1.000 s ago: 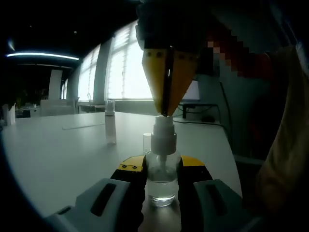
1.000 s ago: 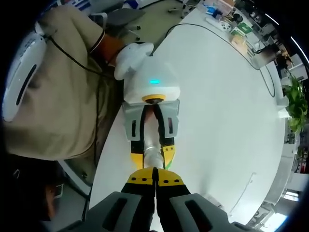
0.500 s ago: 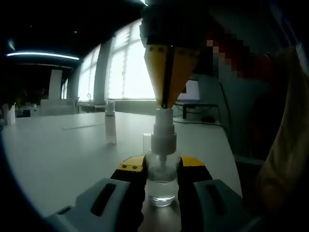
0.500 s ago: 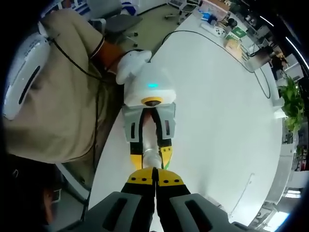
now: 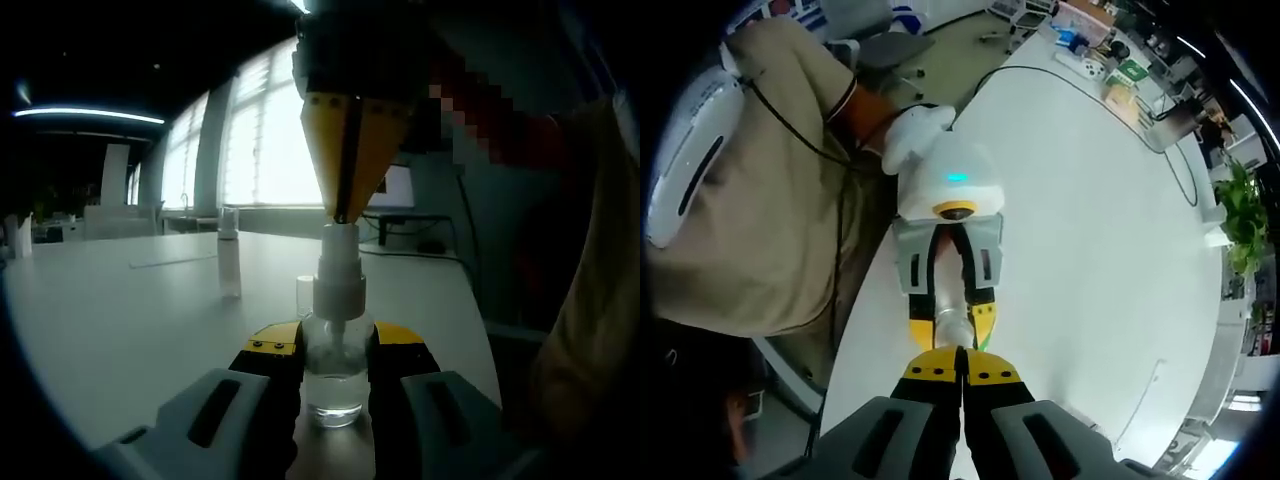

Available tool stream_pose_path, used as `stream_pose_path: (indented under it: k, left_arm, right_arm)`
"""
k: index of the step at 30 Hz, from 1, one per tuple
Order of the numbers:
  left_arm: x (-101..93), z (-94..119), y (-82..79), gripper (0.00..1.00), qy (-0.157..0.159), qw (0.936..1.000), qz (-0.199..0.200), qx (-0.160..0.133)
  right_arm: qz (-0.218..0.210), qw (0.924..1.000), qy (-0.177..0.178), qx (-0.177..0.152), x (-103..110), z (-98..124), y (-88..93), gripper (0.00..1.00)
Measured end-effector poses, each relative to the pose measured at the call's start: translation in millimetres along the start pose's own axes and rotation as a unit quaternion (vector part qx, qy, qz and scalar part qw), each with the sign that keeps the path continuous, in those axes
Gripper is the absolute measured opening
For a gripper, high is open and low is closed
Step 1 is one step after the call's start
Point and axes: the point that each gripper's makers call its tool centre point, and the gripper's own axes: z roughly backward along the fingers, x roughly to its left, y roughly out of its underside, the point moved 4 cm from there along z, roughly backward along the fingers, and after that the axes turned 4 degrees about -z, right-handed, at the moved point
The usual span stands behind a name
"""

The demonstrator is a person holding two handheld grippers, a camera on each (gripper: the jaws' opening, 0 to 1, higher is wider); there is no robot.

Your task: Clamp pump bottle remove cover press pump head put on cover

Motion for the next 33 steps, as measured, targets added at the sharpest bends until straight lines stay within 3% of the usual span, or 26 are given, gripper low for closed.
stream_pose_path:
  k: [33]
  left_arm:
    - [3.0, 1.7, 0.9, 0.16, -0.001, 1.0000, -0.002, 0.000]
  right_arm:
    - [-0.011, 0.9998, -0.014, 0.011, 1.1, -6.5, 0.2, 0.00]
